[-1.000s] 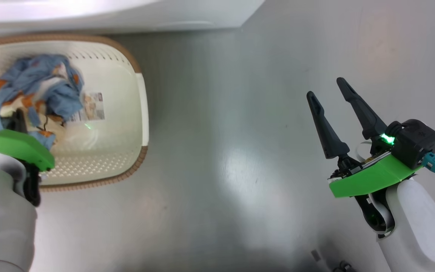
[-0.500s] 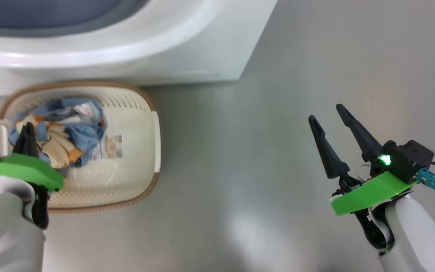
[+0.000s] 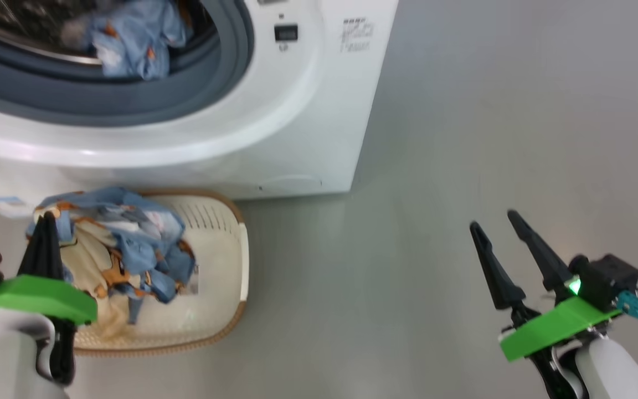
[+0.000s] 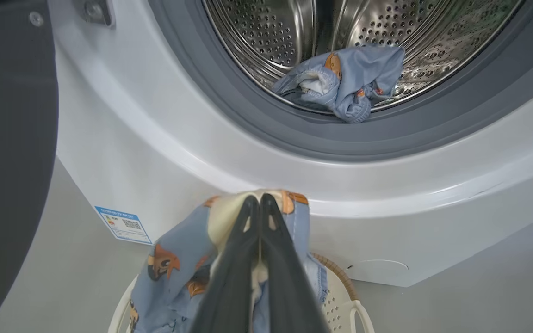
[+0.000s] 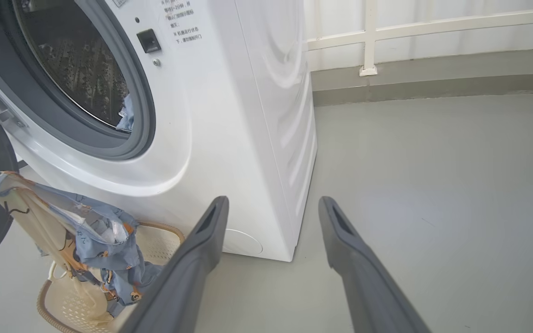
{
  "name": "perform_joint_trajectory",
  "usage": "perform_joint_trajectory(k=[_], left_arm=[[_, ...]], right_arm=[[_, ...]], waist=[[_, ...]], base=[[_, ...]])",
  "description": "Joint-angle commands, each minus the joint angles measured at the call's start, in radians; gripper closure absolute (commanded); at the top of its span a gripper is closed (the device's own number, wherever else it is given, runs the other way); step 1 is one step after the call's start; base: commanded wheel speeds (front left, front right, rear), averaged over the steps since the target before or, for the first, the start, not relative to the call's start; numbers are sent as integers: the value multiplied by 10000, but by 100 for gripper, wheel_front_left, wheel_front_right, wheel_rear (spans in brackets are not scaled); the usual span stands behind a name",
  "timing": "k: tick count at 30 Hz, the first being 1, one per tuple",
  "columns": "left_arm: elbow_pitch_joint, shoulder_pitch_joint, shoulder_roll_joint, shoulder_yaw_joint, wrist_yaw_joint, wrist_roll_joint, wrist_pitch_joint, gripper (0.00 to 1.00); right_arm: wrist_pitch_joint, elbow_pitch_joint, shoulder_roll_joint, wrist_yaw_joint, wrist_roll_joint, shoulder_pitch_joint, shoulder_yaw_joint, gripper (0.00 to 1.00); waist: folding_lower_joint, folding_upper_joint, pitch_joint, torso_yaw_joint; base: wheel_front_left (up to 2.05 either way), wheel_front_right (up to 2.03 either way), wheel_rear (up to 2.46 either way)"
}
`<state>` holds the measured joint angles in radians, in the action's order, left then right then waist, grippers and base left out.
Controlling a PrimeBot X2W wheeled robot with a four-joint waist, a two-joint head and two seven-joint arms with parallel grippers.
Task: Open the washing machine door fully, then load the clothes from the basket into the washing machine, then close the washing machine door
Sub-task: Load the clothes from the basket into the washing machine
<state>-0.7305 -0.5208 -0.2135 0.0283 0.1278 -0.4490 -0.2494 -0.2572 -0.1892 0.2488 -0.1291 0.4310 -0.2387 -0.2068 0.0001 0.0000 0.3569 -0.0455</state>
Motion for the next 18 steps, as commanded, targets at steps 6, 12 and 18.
perform_joint_trajectory(k=[6,12,18], left_arm=[[1798,1337,-470,-471,28,44,-123,100],[3005,2380,-327,-751,28,249,-123,100],[4365,3605,-24,-1129,28,603,-124,100]], right_arm=[[-46,207,149,-16,99,899,156,0],[-46,252,154,-16,111,1419,388,0],[-46,343,166,-16,112,1921,570,0]], waist=[[-1,0,-1435,-38],[-1,0,-1882,-77],[-1,0,-2198,-132]], base=[[0,0,0],[0,0,0],[0,0,0]])
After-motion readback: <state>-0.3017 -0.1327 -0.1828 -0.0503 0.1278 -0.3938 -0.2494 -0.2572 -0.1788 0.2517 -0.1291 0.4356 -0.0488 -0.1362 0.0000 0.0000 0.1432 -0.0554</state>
